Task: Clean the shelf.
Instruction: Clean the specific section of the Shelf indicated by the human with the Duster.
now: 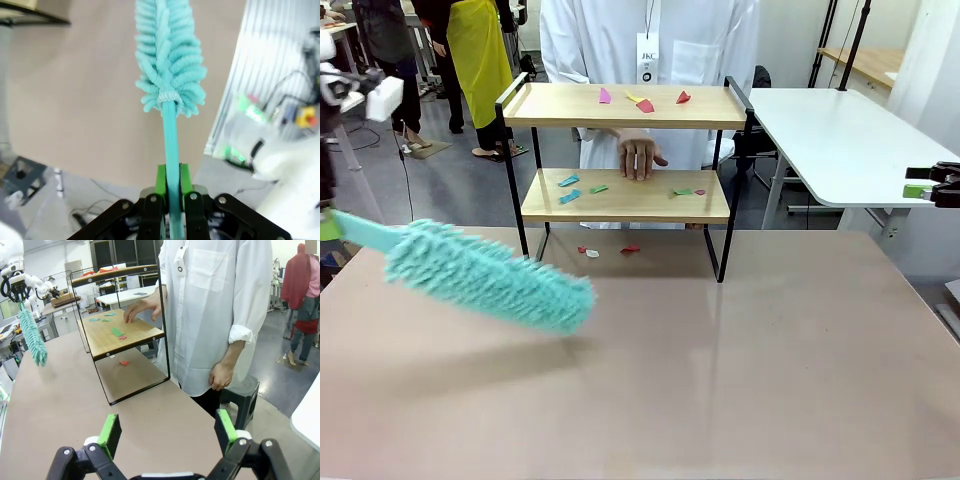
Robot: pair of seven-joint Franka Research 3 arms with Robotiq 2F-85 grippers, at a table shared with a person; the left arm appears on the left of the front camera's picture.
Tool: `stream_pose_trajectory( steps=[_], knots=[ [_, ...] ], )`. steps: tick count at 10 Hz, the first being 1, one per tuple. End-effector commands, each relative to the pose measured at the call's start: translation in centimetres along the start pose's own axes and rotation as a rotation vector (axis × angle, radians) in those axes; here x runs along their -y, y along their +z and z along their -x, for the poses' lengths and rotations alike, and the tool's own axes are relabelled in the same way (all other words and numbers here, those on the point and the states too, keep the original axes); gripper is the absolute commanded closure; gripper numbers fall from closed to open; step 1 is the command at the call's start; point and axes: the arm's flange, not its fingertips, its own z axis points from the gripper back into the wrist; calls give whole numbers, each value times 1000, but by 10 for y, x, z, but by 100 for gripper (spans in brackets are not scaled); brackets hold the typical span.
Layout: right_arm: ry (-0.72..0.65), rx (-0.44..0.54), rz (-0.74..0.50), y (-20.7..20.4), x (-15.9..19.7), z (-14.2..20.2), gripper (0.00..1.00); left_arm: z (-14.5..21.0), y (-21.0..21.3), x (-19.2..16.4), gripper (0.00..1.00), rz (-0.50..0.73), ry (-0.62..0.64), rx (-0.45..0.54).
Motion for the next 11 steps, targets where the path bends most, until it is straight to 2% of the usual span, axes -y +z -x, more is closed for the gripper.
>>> stream_pose_trajectory(
  steps=[1,3,4,6,7,8,11],
  knots=[
    [-14,-10,7,-3,-1,-5,0,-33,-9,5,87,-44,121,147],
    [-14,-10,7,-3,-1,-5,0,-65,-14,9,87,-70,200,279],
    [-14,-10,7,-3,-1,-5,0,-78,-18,8,87,-109,281,328],
    [-14,-10,7,-3,-1,-5,0,-102,-32,2,87,-84,396,444],
    [-14,-10,7,-3,-1,-5,0,-107,-33,-3,87,-11,356,414],
    [-14,-10,7,-3,-1,-5,0,-93,-20,3,87,-83,353,386],
    [-14,-10,7,-3,-1,-5,0,-103,-30,-1,87,-63,367,394]
  ],
)
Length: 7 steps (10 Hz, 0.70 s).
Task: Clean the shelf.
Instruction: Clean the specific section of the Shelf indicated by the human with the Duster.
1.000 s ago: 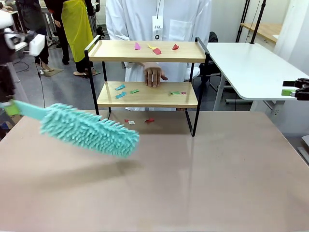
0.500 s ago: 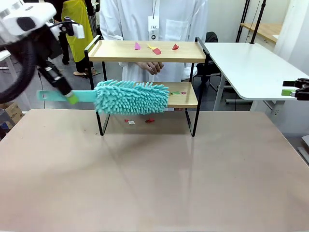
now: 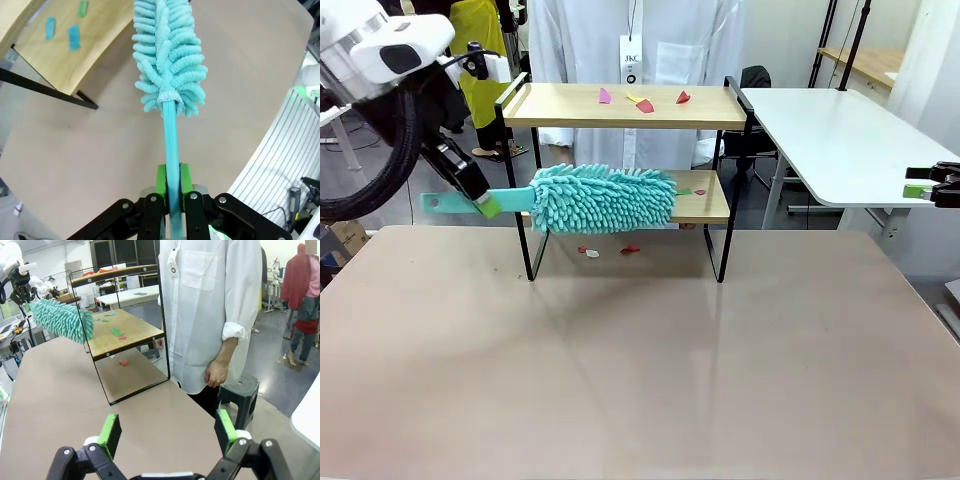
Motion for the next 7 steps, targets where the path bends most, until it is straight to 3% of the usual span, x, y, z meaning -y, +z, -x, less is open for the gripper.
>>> stream_pose_trajectory(
  steps=[1,7],
  knots=[
    [-14,-10,7,-3,-1,-5,0,-9,-13,4,87,26,23,46],
    [-14,-10,7,-3,-1,-5,0,-53,-45,46,87,-9,192,241]
  ],
)
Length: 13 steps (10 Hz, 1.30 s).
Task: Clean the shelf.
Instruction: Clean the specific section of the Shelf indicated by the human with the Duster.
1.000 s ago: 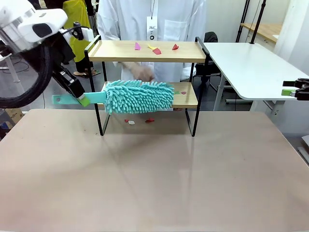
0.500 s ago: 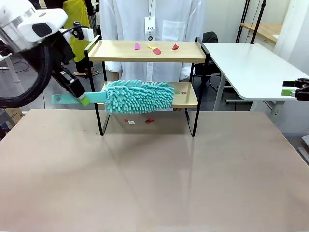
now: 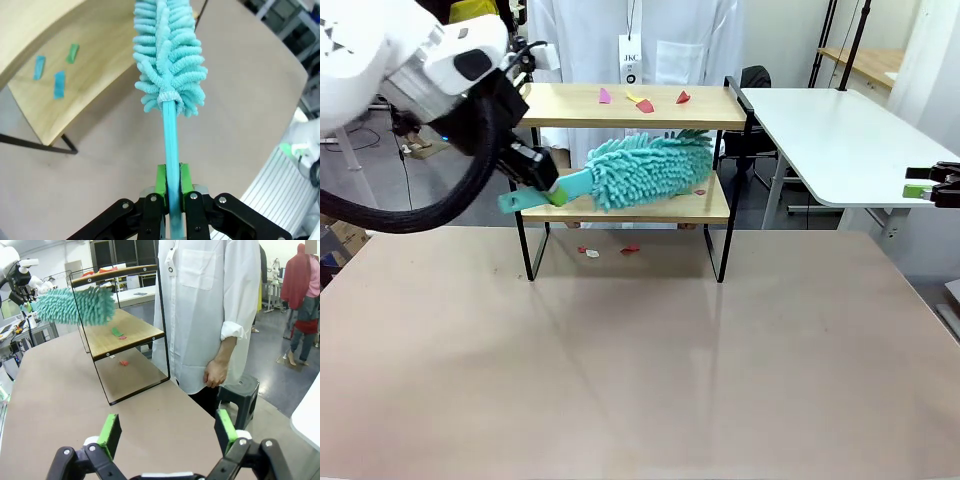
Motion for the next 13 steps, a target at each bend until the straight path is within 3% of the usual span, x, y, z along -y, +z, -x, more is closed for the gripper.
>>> stream_pose_trajectory(
  steps=[1,5,7,13],
  knots=[
    [-14,-11,7,-3,-1,-5,0,-10,-21,18,87,-24,77,35],
    [-14,-11,7,-3,-1,-5,0,-38,-63,54,87,-101,245,74],
    [-14,-11,7,-3,-1,-5,0,-50,-80,63,87,-101,283,111],
    [-14,-11,7,-3,-1,-5,0,-72,-136,80,87,-172,322,90]
  ],
)
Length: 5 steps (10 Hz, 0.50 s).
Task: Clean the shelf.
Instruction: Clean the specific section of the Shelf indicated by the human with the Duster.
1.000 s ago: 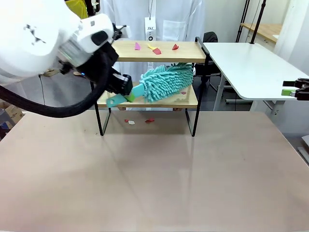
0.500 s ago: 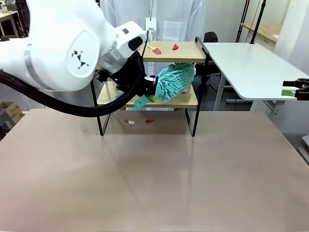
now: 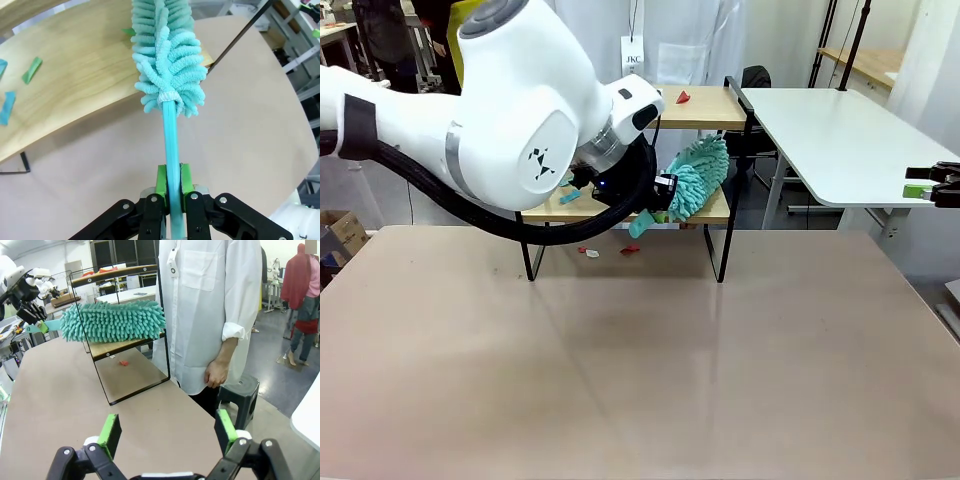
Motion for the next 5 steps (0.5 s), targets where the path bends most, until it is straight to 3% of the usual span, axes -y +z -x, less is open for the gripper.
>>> stream_pose_trajectory(
  steps=[1,3,5],
  knots=[
    [-13,-11,7,-3,-1,-5,0,-6,-8,17,87,-60,29,-2],
    [-13,-11,7,-3,-1,-5,0,-1,-17,14,87,-23,71,-51],
    [-13,-11,7,-3,-1,-5,0,2,-8,1,87,-32,13,-11]
  ],
)
